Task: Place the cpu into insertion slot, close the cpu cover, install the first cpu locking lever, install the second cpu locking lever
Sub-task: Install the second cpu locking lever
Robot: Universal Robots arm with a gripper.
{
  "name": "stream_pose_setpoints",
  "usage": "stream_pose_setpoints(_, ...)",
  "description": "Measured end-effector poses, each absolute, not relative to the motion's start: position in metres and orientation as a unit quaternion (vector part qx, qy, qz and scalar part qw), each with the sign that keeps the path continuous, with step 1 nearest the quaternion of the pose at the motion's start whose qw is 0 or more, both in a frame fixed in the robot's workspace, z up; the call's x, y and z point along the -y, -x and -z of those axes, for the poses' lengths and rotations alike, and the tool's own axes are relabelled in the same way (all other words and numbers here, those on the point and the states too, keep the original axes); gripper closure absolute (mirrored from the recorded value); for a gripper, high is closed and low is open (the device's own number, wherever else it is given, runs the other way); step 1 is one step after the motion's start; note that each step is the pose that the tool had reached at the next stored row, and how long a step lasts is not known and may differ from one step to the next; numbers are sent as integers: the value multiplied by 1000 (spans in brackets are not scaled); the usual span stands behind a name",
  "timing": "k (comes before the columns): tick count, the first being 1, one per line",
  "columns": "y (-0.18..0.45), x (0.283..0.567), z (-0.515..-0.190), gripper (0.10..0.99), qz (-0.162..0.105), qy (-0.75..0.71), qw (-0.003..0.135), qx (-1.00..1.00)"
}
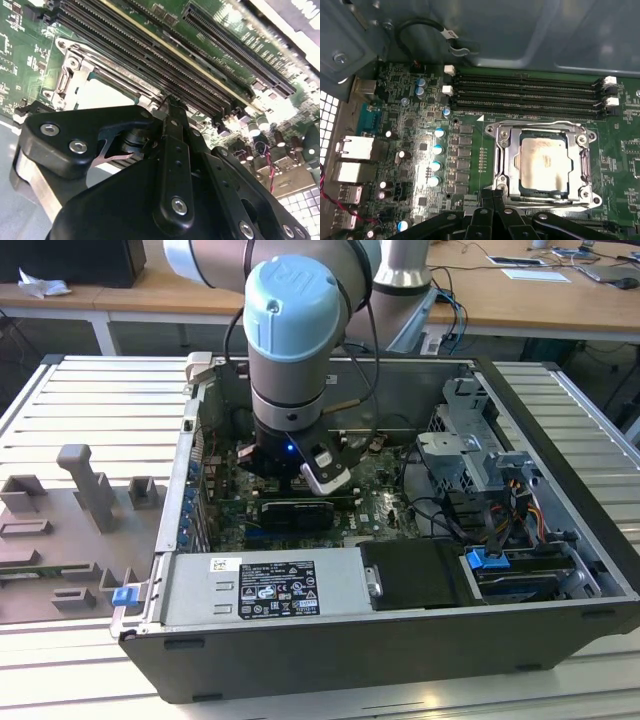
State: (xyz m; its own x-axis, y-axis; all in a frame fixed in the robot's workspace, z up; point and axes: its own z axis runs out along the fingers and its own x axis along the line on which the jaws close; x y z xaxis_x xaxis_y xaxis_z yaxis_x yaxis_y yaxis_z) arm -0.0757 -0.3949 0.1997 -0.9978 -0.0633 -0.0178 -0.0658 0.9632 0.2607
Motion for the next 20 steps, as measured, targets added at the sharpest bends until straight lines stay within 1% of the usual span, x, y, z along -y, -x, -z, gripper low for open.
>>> stream_pose_setpoints(3, 77, 395, -198, 980, -141, 33, 5, -989)
stream_pose_setpoints(12, 79, 395, -195, 980, -141, 33, 5, -989)
stream_pose_setpoints(15, 79, 395, -200, 980, -142, 33, 5, -989)
stream_pose_setpoints(20, 80, 395, -217, 980, -143, 33, 5, -989)
